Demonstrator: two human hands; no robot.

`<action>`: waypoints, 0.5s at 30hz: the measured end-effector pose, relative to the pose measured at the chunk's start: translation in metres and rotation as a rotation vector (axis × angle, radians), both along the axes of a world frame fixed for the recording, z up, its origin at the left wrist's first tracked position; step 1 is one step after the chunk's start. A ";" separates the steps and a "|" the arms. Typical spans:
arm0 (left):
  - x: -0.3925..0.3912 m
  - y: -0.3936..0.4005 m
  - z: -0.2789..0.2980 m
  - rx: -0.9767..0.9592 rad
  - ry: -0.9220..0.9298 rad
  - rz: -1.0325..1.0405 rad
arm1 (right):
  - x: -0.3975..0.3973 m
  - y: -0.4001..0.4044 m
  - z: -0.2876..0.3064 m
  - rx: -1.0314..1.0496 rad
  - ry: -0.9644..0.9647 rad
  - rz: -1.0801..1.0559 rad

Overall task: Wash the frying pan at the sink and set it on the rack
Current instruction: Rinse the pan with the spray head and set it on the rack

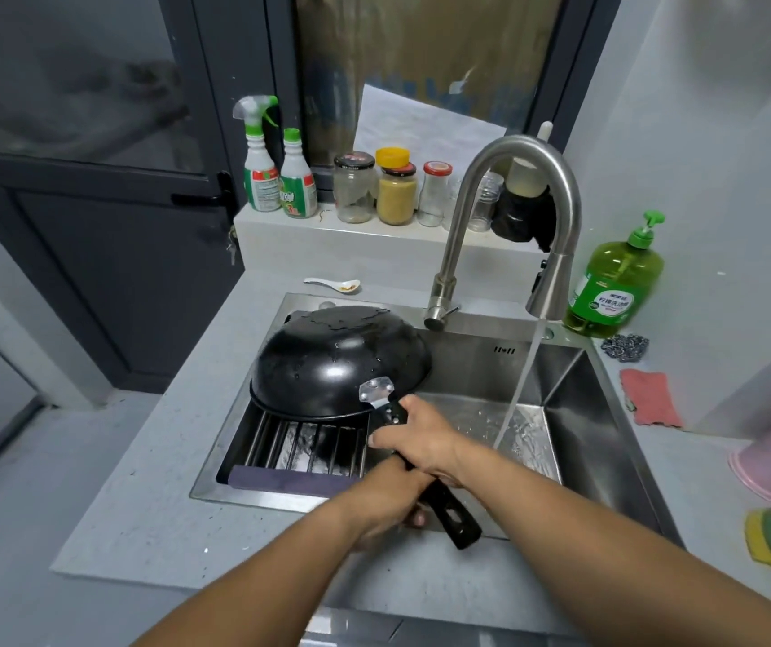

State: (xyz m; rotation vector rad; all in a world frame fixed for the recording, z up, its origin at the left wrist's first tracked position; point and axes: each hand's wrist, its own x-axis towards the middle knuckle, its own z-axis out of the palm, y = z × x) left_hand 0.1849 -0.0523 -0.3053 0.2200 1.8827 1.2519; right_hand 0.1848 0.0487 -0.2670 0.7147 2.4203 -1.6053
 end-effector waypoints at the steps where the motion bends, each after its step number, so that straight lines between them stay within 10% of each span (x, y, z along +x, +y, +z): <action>1: -0.004 -0.007 0.007 -0.054 -0.047 -0.063 | 0.000 -0.004 -0.003 0.000 0.005 -0.001; 6: -0.027 -0.050 0.016 0.014 -0.342 -0.051 | -0.002 -0.033 -0.003 -0.052 0.134 -0.033; 15: -0.095 -0.102 0.020 -0.144 -0.293 -0.157 | -0.033 -0.084 -0.018 -0.149 0.260 -0.201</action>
